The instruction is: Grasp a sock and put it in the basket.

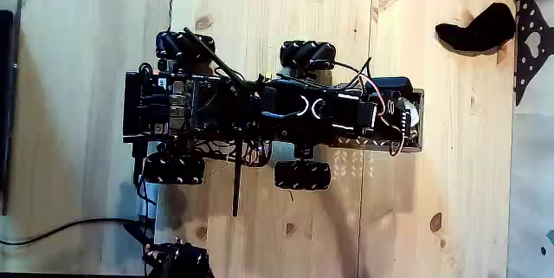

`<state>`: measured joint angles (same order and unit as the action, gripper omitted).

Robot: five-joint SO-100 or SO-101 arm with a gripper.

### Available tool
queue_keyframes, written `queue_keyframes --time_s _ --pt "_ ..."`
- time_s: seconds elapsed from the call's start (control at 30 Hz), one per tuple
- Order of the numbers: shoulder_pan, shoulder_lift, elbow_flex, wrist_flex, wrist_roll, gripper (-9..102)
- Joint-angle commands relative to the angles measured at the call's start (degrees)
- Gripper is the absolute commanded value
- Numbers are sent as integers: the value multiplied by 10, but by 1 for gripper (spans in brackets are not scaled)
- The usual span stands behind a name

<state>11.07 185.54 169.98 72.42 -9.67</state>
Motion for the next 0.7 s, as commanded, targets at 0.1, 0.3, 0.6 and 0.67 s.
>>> queue_keyframes --time_s 0.1,0.3,0.6,0.67 --pt "-40 4 -2 75 -3 0" --pt "-61 5 -2 75 -3 0" --pt "-94 5 -2 76 5 1" --pt "-100 5 -2 76 10 1"
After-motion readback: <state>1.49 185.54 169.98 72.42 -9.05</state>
